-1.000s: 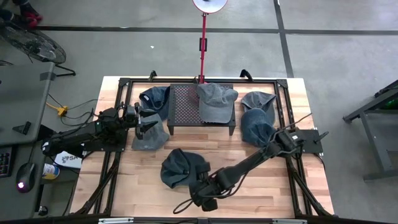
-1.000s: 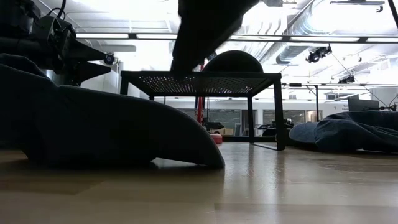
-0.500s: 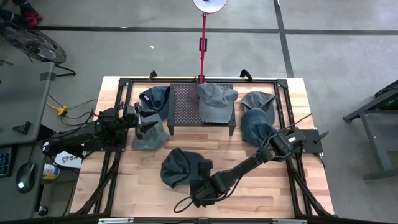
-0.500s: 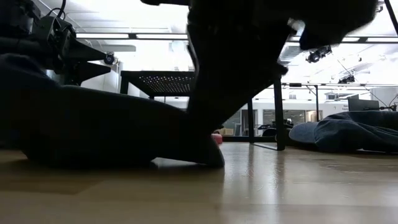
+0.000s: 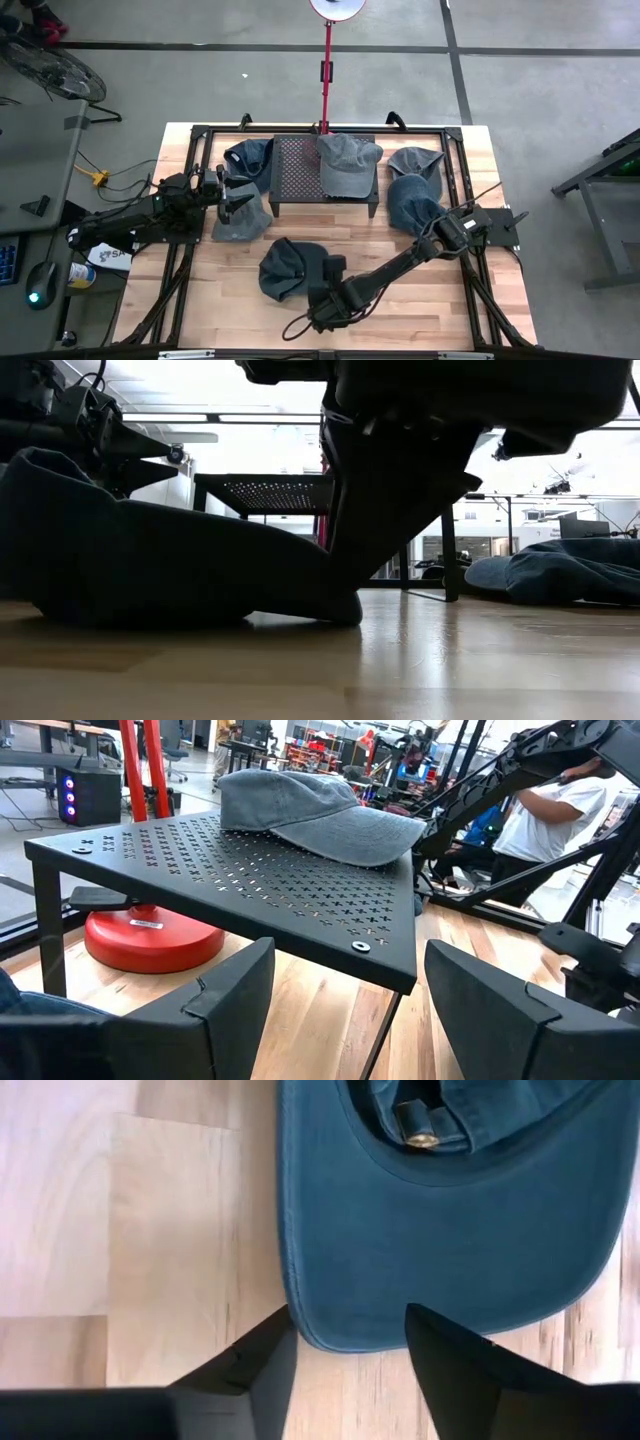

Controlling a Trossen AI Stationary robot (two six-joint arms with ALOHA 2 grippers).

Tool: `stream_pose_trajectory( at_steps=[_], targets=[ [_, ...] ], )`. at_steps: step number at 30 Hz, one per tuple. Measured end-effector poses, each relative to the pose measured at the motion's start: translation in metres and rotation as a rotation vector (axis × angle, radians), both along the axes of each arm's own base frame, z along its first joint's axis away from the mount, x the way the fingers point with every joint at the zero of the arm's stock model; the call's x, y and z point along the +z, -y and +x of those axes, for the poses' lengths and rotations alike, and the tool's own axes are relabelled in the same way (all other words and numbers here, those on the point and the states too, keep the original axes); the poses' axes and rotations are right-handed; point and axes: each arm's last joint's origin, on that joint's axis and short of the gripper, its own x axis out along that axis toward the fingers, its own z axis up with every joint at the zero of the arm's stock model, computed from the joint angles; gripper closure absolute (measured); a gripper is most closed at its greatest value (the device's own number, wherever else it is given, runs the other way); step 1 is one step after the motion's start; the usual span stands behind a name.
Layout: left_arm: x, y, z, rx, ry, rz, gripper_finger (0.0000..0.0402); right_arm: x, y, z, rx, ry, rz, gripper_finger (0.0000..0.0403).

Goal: Pick & Place hat
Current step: Put the lower left black cap on the shelf

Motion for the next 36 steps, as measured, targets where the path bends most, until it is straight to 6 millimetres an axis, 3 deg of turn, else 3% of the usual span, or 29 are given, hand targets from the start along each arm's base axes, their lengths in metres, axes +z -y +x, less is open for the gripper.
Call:
stream_pose_trajectory(
  at_steps=[11, 18, 23, 36],
  targets=[
    [0.0, 0.0, 0.0, 0.0, 0.0, 0.0, 0.0147, 0.0, 0.001, 0.001, -0.025, 0.002, 0.024, 0.0389],
    [0.0, 0.0, 0.0, 0.0, 0.0, 0.0, 0.0147, 0.005, 0.0, 0.001, -0.059, 0.003, 0.089, 0.0397],
    [0.0, 0.0, 0.0, 0.0, 0.0, 0.0, 0.0147, 0.032, -0.001, -0.003, -0.078, 0.05, 0.18, 0.0398],
    [0.0, 0.0, 0.0, 0.0, 0.0, 0.0, 0.0147, 0.128, 0.014, -0.027, -0.136, 0.288, 0.306, 0.0401]
  ],
)
